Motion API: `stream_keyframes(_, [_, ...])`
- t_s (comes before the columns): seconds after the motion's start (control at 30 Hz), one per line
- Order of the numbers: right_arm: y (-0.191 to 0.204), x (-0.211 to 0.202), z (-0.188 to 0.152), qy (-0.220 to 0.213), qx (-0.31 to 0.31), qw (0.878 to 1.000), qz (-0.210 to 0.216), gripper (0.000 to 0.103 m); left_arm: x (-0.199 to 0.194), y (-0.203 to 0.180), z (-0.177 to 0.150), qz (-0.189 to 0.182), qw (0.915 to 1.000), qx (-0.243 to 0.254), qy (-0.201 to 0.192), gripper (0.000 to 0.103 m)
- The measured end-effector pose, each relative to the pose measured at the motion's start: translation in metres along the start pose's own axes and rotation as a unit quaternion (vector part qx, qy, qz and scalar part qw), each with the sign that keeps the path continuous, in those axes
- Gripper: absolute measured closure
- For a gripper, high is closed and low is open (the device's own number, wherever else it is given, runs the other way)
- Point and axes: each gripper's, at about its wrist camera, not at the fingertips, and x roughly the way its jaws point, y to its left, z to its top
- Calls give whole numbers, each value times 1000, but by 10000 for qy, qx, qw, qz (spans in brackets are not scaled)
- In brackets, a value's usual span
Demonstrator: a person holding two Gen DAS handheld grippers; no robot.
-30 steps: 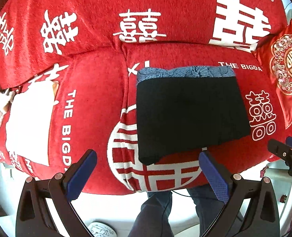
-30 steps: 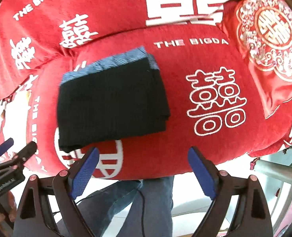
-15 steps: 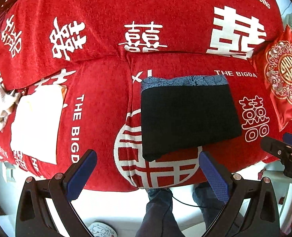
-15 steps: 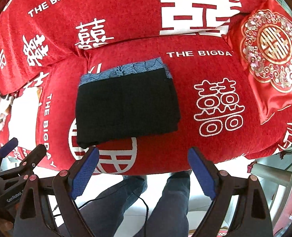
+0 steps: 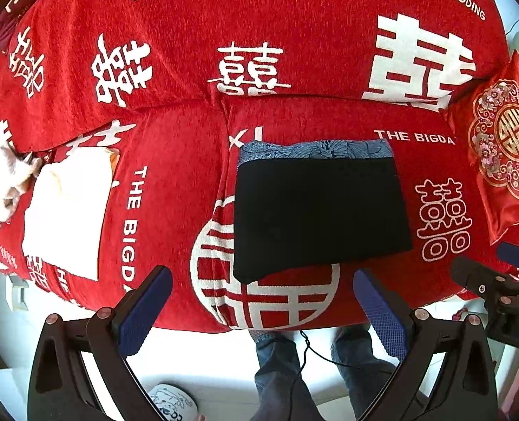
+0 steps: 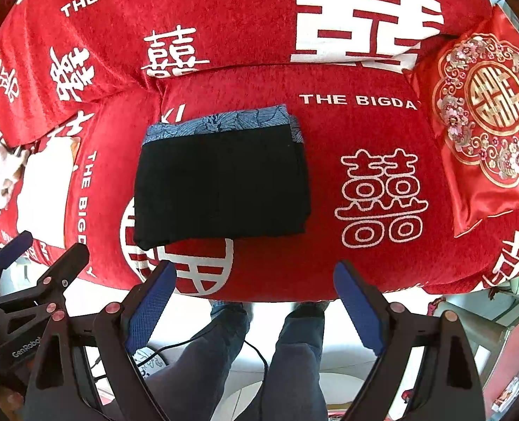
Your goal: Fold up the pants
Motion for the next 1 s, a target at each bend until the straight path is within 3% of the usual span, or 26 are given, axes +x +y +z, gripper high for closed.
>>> stream_keyframes(1.0, [4,-1,8,-20,-176,9998,-129,10,-1,-3,1,-24,10000,-8,87,0])
